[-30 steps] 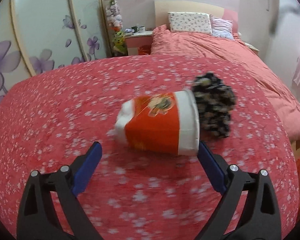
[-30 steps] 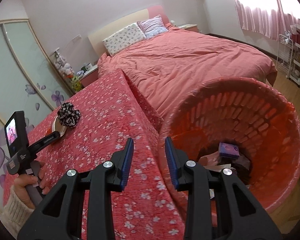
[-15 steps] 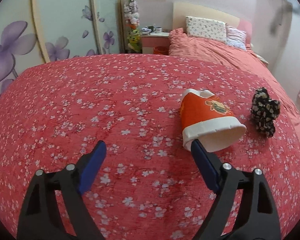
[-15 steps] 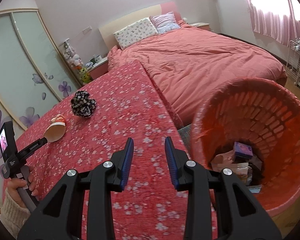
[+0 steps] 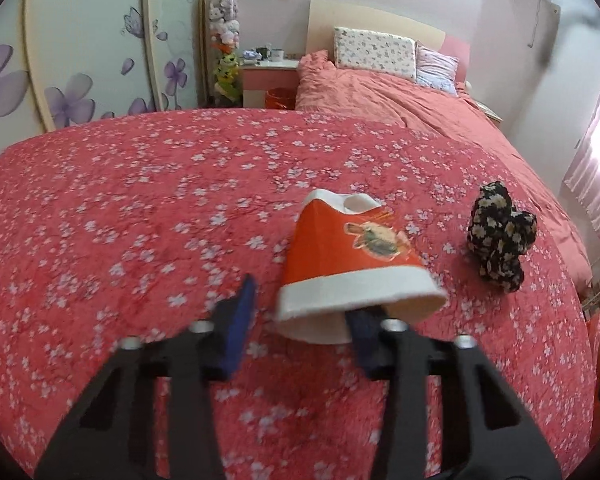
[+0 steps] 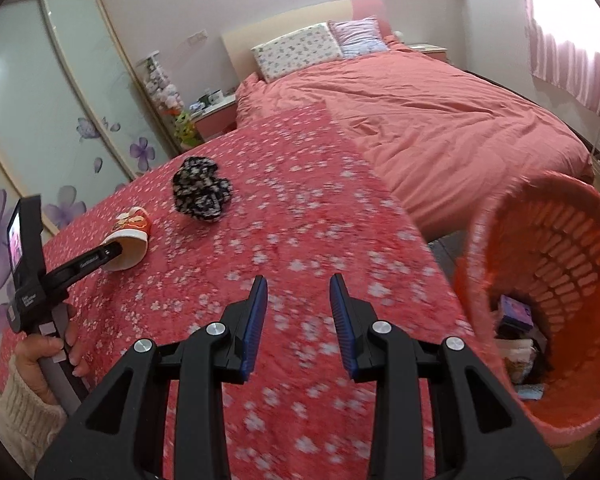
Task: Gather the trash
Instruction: 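Reach the open left tool toward the orange paper cup on the bed, then grasp the orange paper cup with the left tool while the right tool grasps the black scrunchie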
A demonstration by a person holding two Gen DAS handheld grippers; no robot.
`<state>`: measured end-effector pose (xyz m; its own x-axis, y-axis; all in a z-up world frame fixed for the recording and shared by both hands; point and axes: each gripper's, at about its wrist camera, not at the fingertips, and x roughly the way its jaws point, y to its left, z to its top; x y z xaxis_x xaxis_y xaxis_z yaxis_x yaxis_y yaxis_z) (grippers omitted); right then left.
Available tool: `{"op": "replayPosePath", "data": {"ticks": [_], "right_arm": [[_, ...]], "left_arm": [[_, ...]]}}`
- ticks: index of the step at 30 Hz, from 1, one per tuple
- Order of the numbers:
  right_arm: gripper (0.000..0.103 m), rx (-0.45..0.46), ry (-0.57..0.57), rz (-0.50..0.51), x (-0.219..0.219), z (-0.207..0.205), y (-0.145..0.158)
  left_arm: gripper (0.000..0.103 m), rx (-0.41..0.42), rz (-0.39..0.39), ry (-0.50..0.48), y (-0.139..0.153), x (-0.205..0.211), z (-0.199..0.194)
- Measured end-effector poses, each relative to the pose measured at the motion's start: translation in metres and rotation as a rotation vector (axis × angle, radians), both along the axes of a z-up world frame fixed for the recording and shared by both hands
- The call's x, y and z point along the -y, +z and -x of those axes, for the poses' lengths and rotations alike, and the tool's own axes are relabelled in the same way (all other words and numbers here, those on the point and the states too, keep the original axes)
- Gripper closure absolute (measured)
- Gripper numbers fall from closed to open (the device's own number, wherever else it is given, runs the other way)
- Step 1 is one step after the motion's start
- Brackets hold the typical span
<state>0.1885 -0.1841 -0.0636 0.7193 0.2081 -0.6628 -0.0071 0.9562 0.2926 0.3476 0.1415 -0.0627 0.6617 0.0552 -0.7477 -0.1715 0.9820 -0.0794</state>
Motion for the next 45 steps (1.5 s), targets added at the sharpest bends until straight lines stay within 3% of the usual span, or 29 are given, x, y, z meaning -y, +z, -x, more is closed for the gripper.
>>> {"op": "replayPosePath", "data": {"ticks": [4, 13, 15, 16, 18, 21, 25, 29, 30, 33, 36, 45], "right_arm": [[0.07, -0.005, 0.04, 0.011, -0.02, -0.016, -0.002], [0.07, 0.009, 0.143, -0.009, -0.078, -0.07, 0.001], [0.066, 0.016, 0.151, -0.019, -0.089, -0.08, 0.003], [0.057, 0.02, 0.152, -0.02, -0.094, -0.086, 0.004], [0.05, 0.035, 0.149, -0.017, -0.104, -0.098, 0.008], [0.043, 0.054, 0.136, 0.032, -0.12, -0.114, 0.01], [0.043, 0.025, 0.122, 0.099, -0.135, -0.135, 0.002], [0.043, -0.026, 0.115, 0.118, -0.132, -0.144, -0.007], [0.048, -0.033, 0.106, 0.117, -0.13, -0.145, -0.008], [0.079, -0.061, 0.089, 0.106, -0.124, -0.148, -0.014], [0.091, -0.057, 0.092, 0.097, -0.116, -0.145, -0.014], [0.093, -0.012, 0.079, 0.064, -0.091, -0.104, 0.006]], "left_arm": [[0.089, 0.011, 0.022, -0.016, -0.001, -0.012, -0.003], [0.094, 0.041, 0.03, 0.012, 0.007, -0.063, 0.016], [0.094, 0.044, 0.035, 0.019, 0.008, -0.073, 0.02], [0.094, 0.044, 0.034, 0.024, 0.008, -0.077, 0.021], [0.093, 0.042, 0.037, 0.029, 0.007, -0.085, 0.022], [0.09, 0.027, 0.05, 0.044, 0.004, -0.093, 0.021], [0.082, 0.003, 0.055, 0.055, -0.002, -0.098, 0.016], [0.081, -0.012, 0.055, 0.046, -0.006, -0.095, 0.01], [0.081, -0.013, 0.051, 0.042, -0.006, -0.093, 0.008], [0.083, -0.018, 0.055, 0.028, -0.007, -0.089, 0.003], [0.087, -0.011, 0.061, 0.028, -0.008, -0.089, 0.001], [0.098, 0.05, 0.061, 0.039, 0.013, -0.086, 0.021]]}}
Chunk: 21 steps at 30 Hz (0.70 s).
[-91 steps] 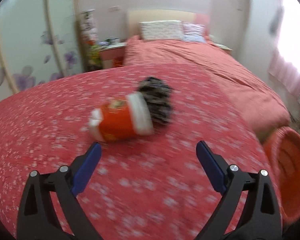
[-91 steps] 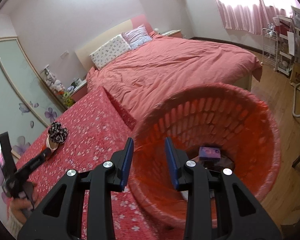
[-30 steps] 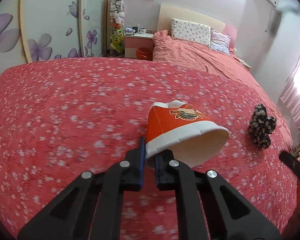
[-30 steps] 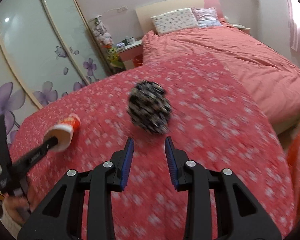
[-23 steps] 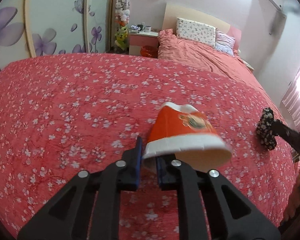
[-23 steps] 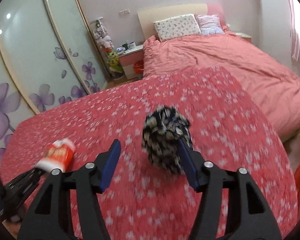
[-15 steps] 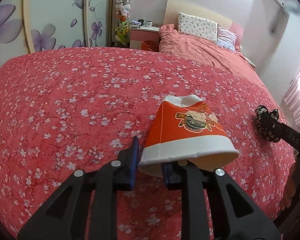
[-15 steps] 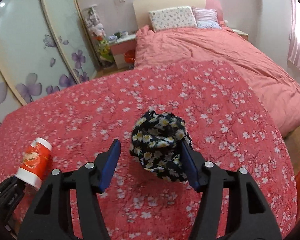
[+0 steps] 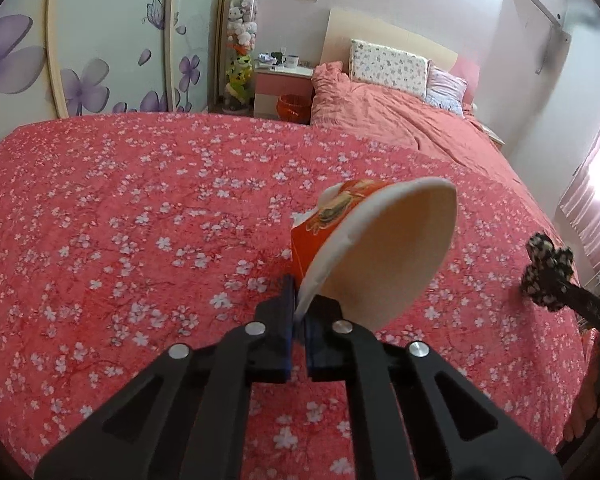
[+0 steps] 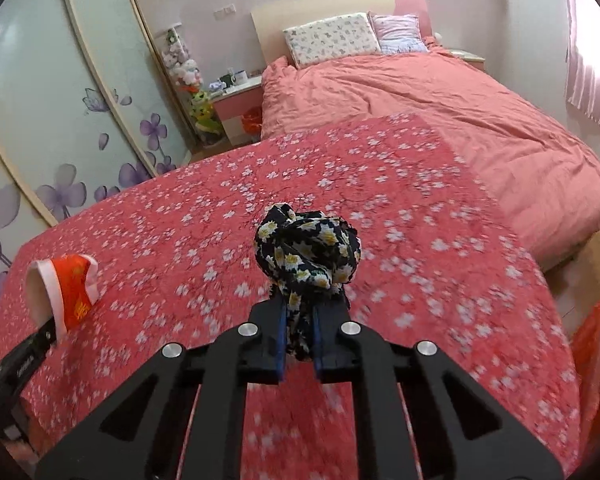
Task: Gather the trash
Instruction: 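Grasp the orange paper cup with the left tool while the right tool grasps the black scrunchie, then carry the paper cup and scrunchie over the basket and open both tools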
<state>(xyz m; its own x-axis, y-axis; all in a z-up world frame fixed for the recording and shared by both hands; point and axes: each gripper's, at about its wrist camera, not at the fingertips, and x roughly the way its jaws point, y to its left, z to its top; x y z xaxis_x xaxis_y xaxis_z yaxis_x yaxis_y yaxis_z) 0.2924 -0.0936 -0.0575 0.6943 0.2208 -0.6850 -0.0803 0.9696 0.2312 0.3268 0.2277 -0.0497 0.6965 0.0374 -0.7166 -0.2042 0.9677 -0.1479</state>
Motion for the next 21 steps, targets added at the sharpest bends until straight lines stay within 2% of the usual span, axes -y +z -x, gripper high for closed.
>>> {"op": "replayPosePath", "data": {"ticks": [11, 21], "right_arm": [[0.093, 0.081, -0.019, -0.021, 0.035, 0.063, 0.044], [0.093, 0.161, -0.07, -0.057, 0.081, 0.125, 0.073]], "left_arm": [[0.098, 0.084, -0.018, -0.032, 0.054, 0.023, 0.045], [0.098, 0.152, -0.036, -0.132, 0.105, 0.089, 0.086]]}}
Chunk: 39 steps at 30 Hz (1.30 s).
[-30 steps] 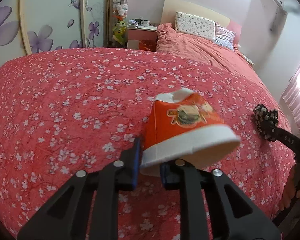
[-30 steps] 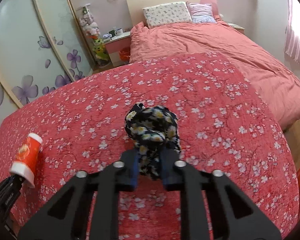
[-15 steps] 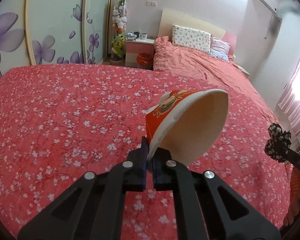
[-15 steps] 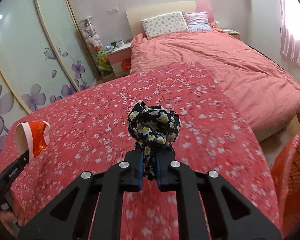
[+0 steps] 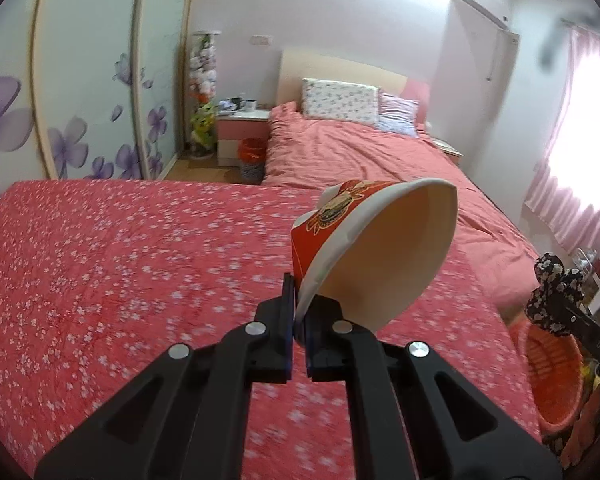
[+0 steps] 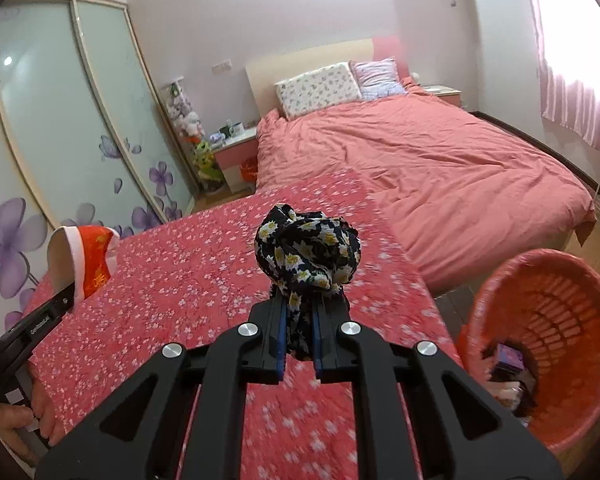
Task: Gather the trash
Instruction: 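Carry the paper cup and scrunchie over the basket and open both tools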
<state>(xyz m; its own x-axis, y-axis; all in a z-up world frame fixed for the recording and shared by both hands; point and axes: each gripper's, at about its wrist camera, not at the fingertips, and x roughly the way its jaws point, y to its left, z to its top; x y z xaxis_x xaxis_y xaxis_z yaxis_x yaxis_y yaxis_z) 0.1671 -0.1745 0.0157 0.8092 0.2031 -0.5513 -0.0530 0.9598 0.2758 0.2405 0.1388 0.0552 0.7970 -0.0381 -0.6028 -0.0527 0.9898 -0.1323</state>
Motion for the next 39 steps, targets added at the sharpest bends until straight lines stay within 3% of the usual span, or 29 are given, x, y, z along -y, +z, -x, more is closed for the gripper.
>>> {"op": "replayPosePath", "data": {"ticks": [7, 17, 29, 36, 39], "right_arm": [[0.093, 0.044, -0.036, -0.023, 0.034, 0.035, 0.007], [0.093, 0.09, -0.134, -0.04, 0.088, 0.073, 0.008], [0.093, 0.071, -0.281, -0.069, 0.156, 0.085, -0.014], [0.093, 0.044, -0.329, -0.068, 0.19, 0.075, -0.035], [0.088, 0.021, -0.336, -0.092, 0.208, 0.068, -0.047]], "left_arm": [[0.098, 0.021, 0.009, -0.111, 0.017, 0.062, 0.027], [0.098, -0.006, 0.039, -0.29, 0.016, 0.162, 0.049], [0.098, -0.055, 0.054, -0.482, -0.01, 0.279, 0.058], [0.098, -0.121, 0.062, -0.565, -0.039, 0.336, 0.039], [0.097, -0.153, 0.054, -0.583, -0.055, 0.355, 0.03]]}}
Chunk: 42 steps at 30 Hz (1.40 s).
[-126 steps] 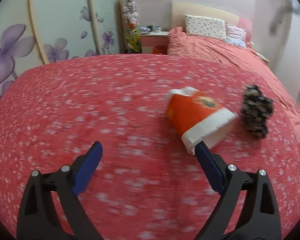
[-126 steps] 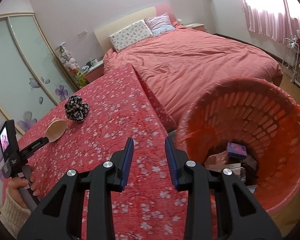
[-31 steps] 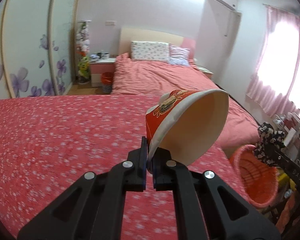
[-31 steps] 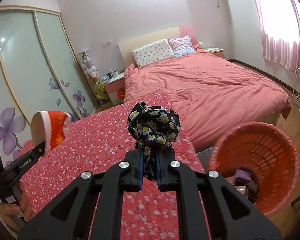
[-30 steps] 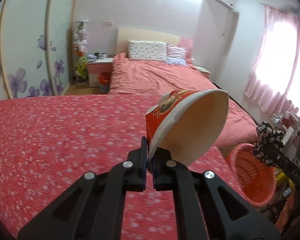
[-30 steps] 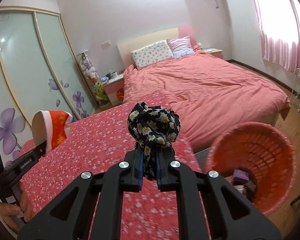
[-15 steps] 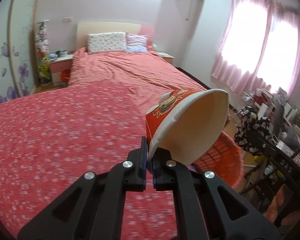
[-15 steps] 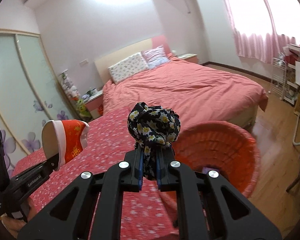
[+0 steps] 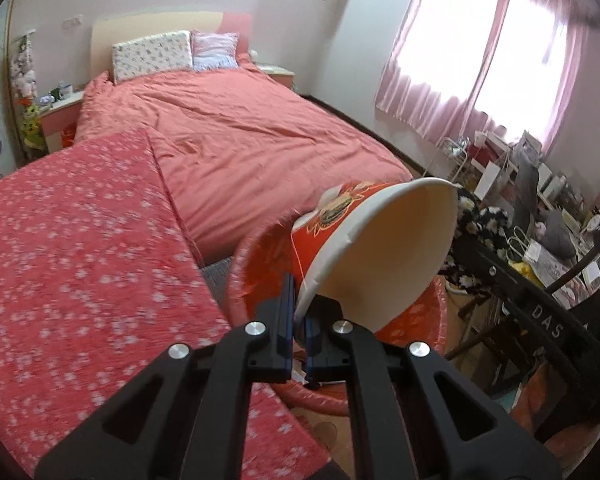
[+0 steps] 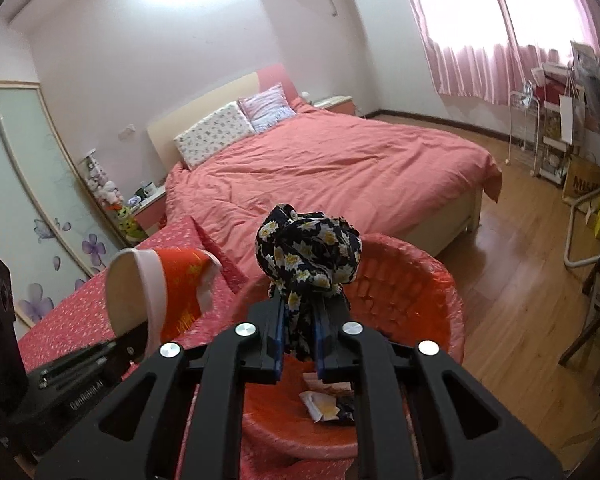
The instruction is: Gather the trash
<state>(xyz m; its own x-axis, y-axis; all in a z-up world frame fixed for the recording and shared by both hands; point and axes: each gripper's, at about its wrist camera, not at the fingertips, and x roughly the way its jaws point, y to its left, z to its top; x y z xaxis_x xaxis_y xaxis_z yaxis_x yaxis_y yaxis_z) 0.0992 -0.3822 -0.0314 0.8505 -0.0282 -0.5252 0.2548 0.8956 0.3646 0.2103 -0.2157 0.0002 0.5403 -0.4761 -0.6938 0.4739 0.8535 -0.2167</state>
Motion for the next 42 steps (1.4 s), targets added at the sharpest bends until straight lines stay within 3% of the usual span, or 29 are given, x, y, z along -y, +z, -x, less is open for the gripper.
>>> {"op": "replayPosePath", "data": {"ticks": [2, 4, 6, 12, 18, 22, 25, 30, 42], "right_arm": [[0.084, -0.012, 0.011, -0.021, 0.007, -0.004, -0.007], [0.068, -0.025, 0.019, -0.029, 0.01, -0.007, -0.013], [0.061, -0.031, 0.024, -0.033, 0.01, -0.007, -0.018], [0.056, -0.041, 0.015, -0.035, 0.009, -0.003, -0.017], [0.04, 0.023, -0.01, 0.049, -0.005, 0.023, 0.004], [0.012, 0.084, -0.055, 0.105, -0.02, 0.053, 0.02], [0.002, 0.118, -0.115, 0.166, -0.039, 0.083, 0.031], [0.002, 0.12, -0.179, 0.29, -0.071, 0.109, 0.037], [0.002, 0.119, -0.237, 0.417, -0.125, 0.155, 0.026]], "left_arm": [[0.092, -0.021, -0.016, -0.003, -0.012, 0.009, -0.007], [0.08, -0.036, -0.027, -0.006, -0.021, 0.015, -0.012], [0.072, -0.041, -0.038, -0.001, -0.028, 0.017, -0.016], [0.064, -0.057, -0.038, 0.039, -0.034, -0.001, -0.024], [0.044, 0.01, -0.032, 0.086, -0.009, -0.043, -0.004], [0.025, 0.091, -0.02, 0.136, 0.016, -0.078, 0.024], [0.014, 0.149, -0.001, 0.182, 0.031, -0.106, 0.052], [0.004, 0.212, 0.007, 0.268, 0.046, -0.146, 0.097], [0.004, 0.236, -0.053, 0.47, 0.036, -0.205, 0.179]]}}
